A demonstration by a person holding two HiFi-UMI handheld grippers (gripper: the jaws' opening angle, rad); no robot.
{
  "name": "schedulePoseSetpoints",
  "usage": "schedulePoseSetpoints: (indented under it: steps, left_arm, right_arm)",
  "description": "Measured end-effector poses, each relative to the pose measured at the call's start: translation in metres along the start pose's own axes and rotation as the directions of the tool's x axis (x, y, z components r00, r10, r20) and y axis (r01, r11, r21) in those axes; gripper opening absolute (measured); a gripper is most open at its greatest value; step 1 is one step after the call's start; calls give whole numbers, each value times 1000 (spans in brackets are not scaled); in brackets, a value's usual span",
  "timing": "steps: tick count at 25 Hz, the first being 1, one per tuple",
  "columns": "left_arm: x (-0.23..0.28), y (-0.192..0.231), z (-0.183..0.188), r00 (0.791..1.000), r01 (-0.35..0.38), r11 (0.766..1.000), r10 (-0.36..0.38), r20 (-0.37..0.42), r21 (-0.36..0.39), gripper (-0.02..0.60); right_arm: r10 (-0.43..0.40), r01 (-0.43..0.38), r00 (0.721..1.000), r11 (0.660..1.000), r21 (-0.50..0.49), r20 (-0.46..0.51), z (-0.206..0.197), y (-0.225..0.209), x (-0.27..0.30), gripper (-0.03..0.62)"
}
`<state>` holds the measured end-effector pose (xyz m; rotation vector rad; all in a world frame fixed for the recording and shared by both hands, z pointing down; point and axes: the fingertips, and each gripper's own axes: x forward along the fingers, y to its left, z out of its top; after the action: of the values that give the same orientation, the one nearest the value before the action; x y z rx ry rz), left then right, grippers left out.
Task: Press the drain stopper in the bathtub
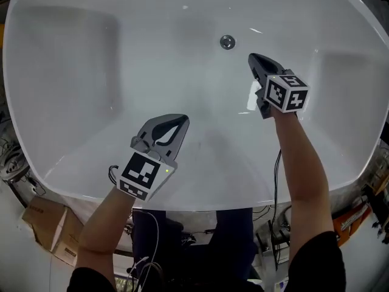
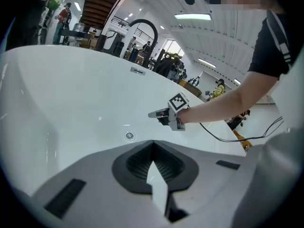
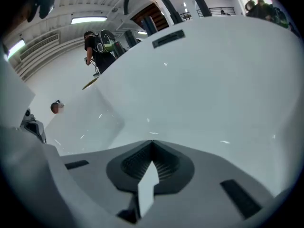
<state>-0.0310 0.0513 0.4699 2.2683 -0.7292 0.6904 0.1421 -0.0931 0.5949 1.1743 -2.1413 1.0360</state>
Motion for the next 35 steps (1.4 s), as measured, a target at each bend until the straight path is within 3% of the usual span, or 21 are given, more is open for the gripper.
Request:
schedulePoseSetpoints:
  steps: [5, 11, 17, 26, 35]
  left_arm:
    - [17, 15, -22, 1000, 17, 1000, -17, -25, 13, 3]
    - [30, 22, -49, 995, 58, 995, -51, -86, 86, 3]
    - [40, 29, -66, 993, 90, 982, -75, -96, 166, 3]
    - [50, 24, -79, 989, 130, 984, -119, -90, 124, 3]
    - [46, 38, -61, 990, 132, 990, -129, -50, 55, 3]
  right_arm:
    - [-39, 40, 999, 999, 12, -35, -22, -32, 51, 15]
    - [-63, 61, 993, 998, -17, -101, -54, -60, 107, 15]
    - [-134, 136, 982, 991, 9, -135, -74, -95, 152, 15]
    - [-151, 155, 977, 988, 10, -150, -92, -114, 194, 15]
    - [-154, 162, 970, 986, 25, -190, -96, -118, 213, 17]
